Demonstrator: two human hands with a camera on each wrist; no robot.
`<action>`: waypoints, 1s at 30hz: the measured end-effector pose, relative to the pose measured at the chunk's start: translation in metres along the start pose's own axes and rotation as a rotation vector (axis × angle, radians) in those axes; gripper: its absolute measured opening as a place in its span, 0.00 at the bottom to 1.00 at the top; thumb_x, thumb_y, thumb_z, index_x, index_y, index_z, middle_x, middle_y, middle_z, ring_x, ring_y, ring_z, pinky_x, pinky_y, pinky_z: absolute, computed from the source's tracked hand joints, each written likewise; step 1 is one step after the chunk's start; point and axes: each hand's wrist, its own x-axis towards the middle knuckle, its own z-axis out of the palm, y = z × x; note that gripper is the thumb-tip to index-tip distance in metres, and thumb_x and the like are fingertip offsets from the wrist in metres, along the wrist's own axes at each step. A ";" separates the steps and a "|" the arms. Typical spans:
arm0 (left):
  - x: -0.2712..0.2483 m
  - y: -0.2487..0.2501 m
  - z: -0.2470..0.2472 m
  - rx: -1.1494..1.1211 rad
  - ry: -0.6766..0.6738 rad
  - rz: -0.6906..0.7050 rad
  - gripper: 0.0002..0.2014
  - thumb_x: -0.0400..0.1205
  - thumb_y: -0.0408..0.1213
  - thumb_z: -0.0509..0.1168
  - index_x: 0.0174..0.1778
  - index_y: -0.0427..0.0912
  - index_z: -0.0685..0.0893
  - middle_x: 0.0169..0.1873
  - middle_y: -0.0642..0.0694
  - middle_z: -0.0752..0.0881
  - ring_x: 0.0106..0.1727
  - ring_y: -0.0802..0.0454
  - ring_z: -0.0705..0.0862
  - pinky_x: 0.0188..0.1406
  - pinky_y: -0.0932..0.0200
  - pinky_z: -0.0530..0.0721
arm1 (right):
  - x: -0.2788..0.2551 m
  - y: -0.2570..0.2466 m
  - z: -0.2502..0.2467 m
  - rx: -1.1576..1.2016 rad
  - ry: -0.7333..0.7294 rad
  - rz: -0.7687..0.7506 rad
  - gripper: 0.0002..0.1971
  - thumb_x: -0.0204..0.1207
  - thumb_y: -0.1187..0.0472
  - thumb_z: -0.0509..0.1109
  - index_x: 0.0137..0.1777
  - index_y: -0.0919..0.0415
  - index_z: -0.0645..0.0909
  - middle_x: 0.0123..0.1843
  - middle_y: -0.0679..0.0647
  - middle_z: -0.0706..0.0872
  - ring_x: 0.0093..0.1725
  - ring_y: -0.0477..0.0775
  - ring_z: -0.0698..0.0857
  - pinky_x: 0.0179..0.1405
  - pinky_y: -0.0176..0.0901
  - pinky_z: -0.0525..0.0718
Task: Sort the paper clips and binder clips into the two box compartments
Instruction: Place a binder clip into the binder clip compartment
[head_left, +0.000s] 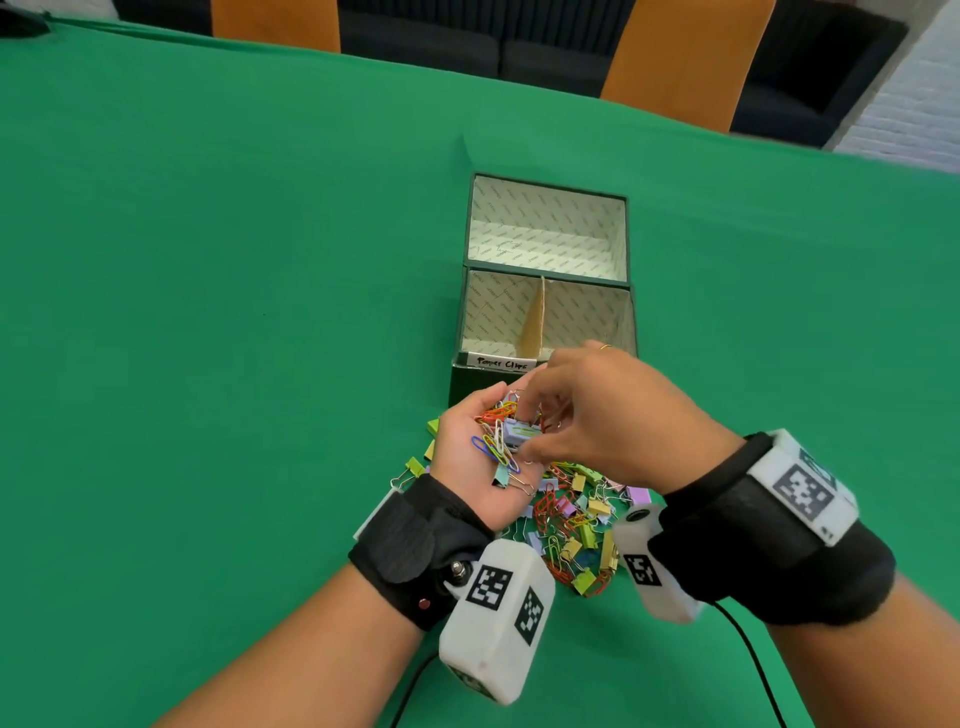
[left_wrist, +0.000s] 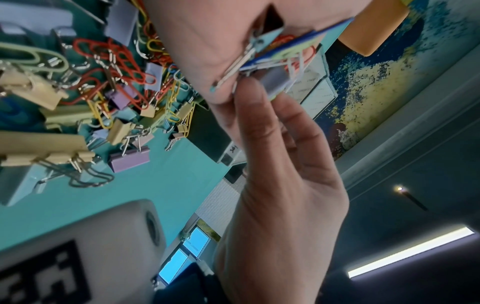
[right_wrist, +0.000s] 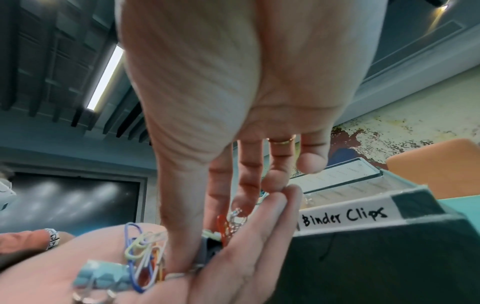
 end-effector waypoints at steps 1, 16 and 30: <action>0.000 0.000 0.000 0.001 -0.007 0.002 0.17 0.82 0.41 0.56 0.52 0.34 0.86 0.45 0.34 0.88 0.43 0.41 0.89 0.60 0.53 0.76 | -0.001 0.001 0.001 -0.008 0.013 -0.008 0.12 0.65 0.40 0.77 0.45 0.42 0.84 0.41 0.41 0.81 0.46 0.45 0.75 0.46 0.51 0.81; 0.002 0.000 0.002 -0.003 -0.023 0.009 0.20 0.85 0.41 0.51 0.61 0.34 0.83 0.54 0.34 0.86 0.50 0.43 0.86 0.50 0.54 0.86 | 0.001 0.009 -0.001 0.219 -0.001 0.049 0.08 0.69 0.46 0.76 0.46 0.45 0.86 0.35 0.41 0.87 0.34 0.38 0.83 0.39 0.40 0.85; -0.005 0.000 0.008 -0.014 -0.010 0.023 0.23 0.85 0.40 0.51 0.44 0.36 0.92 0.40 0.38 0.90 0.38 0.47 0.90 0.46 0.57 0.86 | 0.002 0.005 -0.006 0.072 0.091 0.060 0.11 0.67 0.39 0.70 0.42 0.44 0.86 0.32 0.39 0.85 0.34 0.38 0.82 0.37 0.45 0.85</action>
